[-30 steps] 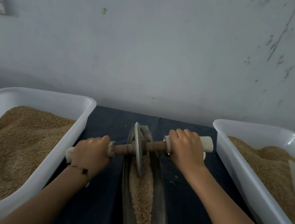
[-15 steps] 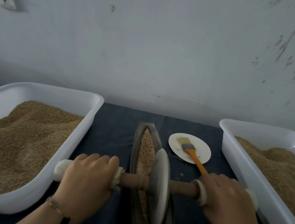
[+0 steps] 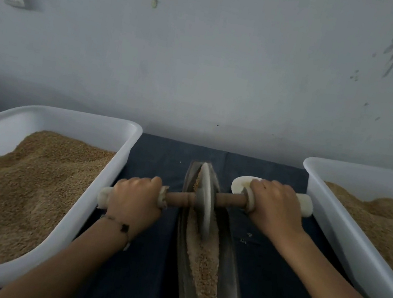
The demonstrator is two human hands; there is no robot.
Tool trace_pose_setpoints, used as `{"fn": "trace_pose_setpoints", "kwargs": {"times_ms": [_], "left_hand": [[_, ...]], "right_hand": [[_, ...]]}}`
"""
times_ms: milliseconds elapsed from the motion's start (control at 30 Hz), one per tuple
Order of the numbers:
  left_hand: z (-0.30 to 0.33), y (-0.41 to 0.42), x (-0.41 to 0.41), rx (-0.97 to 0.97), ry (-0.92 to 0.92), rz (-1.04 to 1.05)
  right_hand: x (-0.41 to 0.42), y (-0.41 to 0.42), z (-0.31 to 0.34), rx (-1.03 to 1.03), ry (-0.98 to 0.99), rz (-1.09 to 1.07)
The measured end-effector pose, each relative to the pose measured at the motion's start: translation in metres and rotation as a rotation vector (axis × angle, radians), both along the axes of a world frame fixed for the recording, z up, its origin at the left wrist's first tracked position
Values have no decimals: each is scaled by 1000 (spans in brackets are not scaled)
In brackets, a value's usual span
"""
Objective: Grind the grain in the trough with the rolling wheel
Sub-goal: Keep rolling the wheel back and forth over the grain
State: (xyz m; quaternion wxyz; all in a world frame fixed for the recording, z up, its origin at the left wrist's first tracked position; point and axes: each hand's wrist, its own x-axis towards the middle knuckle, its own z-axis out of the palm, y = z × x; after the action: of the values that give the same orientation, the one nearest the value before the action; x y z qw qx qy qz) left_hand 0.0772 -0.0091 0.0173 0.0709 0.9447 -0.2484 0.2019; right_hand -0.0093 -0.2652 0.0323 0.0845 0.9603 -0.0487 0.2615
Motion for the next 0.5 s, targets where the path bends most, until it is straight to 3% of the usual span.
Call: {"fn": "trace_pose_setpoints", "kwargs": {"times_ms": [167,500], "left_hand": [[6,-8,24,39,141,42],[15,20,-52,127,17,-110]], "right_hand": [[21,-2,5,-22,-18,-8],[-65,17,-5,39,-8,11]]}}
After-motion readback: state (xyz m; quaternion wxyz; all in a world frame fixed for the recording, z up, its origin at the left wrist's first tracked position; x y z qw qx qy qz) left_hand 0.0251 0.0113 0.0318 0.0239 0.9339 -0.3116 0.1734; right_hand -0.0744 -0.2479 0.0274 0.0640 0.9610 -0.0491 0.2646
